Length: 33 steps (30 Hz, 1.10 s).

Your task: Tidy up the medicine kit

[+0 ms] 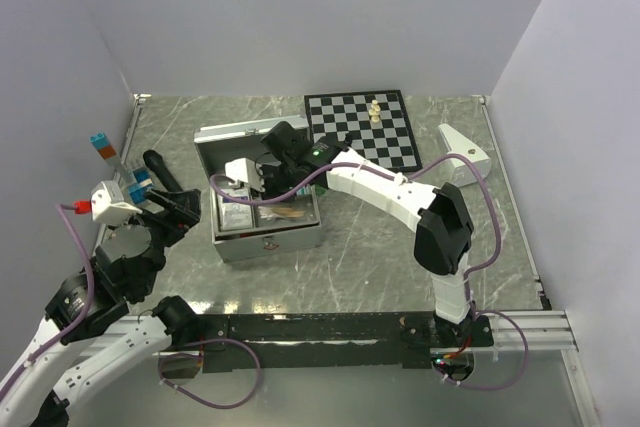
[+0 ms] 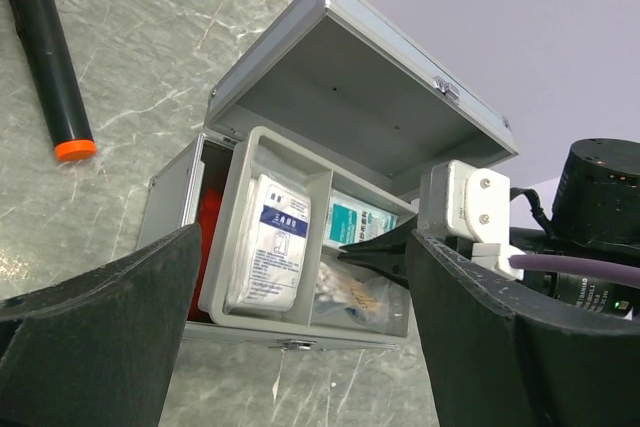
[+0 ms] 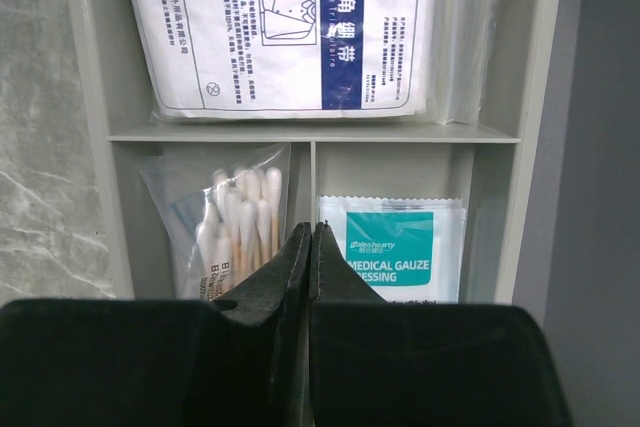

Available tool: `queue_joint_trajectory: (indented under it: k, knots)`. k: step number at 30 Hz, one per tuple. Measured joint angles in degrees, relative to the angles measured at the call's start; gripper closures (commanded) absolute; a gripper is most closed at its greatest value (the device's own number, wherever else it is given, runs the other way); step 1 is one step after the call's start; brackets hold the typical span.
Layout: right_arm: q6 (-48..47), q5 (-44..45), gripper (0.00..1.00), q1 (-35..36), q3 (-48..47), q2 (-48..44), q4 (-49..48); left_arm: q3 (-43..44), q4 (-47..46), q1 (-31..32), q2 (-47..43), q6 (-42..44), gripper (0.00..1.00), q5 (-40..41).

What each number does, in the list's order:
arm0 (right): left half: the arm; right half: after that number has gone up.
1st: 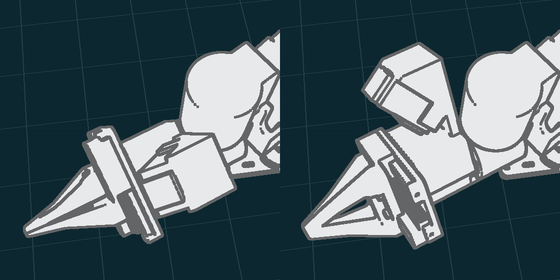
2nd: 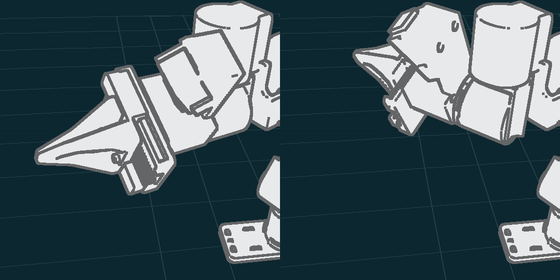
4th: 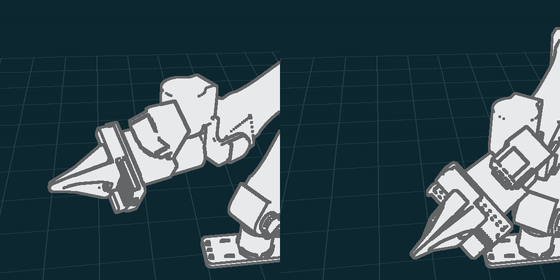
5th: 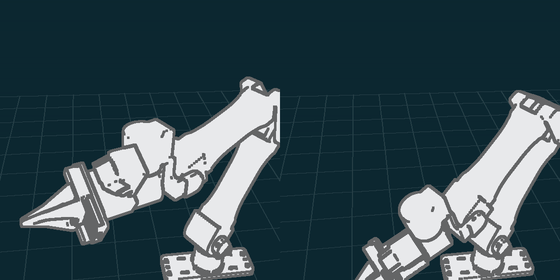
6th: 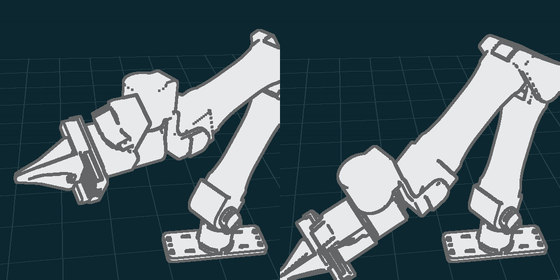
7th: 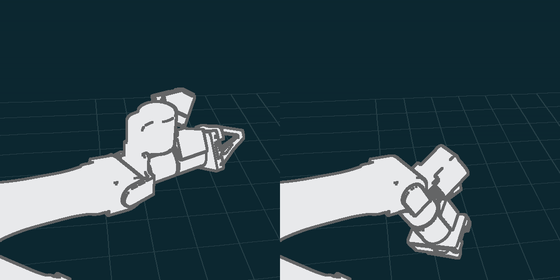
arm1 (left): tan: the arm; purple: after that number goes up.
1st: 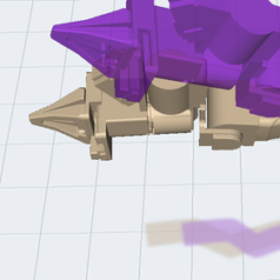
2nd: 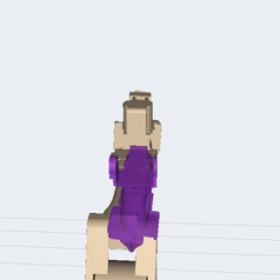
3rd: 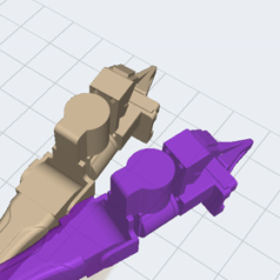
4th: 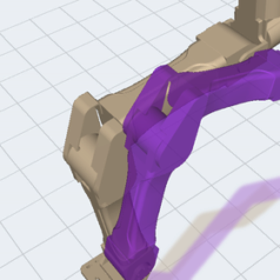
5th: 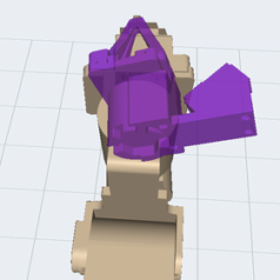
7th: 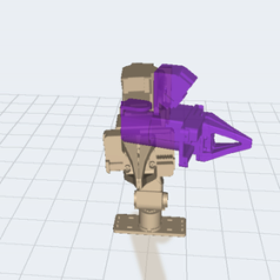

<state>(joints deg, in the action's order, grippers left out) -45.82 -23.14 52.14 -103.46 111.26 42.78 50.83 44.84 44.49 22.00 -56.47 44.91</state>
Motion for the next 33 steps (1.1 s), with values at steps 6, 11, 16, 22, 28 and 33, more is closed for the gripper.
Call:
queue_joint_trajectory:
  k: [6, 11, 16, 22, 28, 33]
  knots:
    - [0.39, 0.00, 1.00, 0.00, 0.00, 0.59, 0.26, -0.55, -0.66, 0.00, 0.02, 0.07, 0.13, -0.02]
    - [0.33, 0.57, 1.00, 0.02, 0.02, 0.61, 0.20, -1.40, -0.87, 0.00, 0.39, 0.11, 0.12, -0.13]
    - [-0.09, 1.05, 1.00, 0.11, 0.02, 1.11, -0.02, -1.77, -0.87, 0.00, 1.27, 0.13, 0.12, -0.55]
    - [-0.26, 1.07, 1.00, 0.17, 1.27, 2.80, -1.60, -2.51, -1.07, 0.00, 1.36, 0.11, 0.12, -0.98]
    - [-0.70, 1.03, 1.00, 0.39, 3.21, 2.82, -3.08, -2.97, -1.25, 0.00, 1.40, 0.02, 0.12, -1.55]
    - [-0.50, 0.92, 0.65, 0.59, 3.21, 2.82, -2.95, -2.97, -1.27, 0.00, 1.40, 0.04, 0.12, -1.53]
